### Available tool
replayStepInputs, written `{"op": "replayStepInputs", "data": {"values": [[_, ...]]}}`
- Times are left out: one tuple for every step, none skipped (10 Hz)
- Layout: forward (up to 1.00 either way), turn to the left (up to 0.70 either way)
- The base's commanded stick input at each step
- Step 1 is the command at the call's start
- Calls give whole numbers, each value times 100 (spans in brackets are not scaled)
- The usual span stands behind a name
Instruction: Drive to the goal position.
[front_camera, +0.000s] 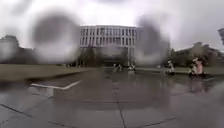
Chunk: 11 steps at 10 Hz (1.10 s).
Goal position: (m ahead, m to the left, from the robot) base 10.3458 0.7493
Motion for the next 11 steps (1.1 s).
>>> {"op": "replayStepInputs", "data": {"values": [[70, 0], [70, 0], [70, 0], [70, 0], [70, 0], [70, 0], [70, 0], [70, 0], [70, 0], [70, 0], [70, 0]]}}
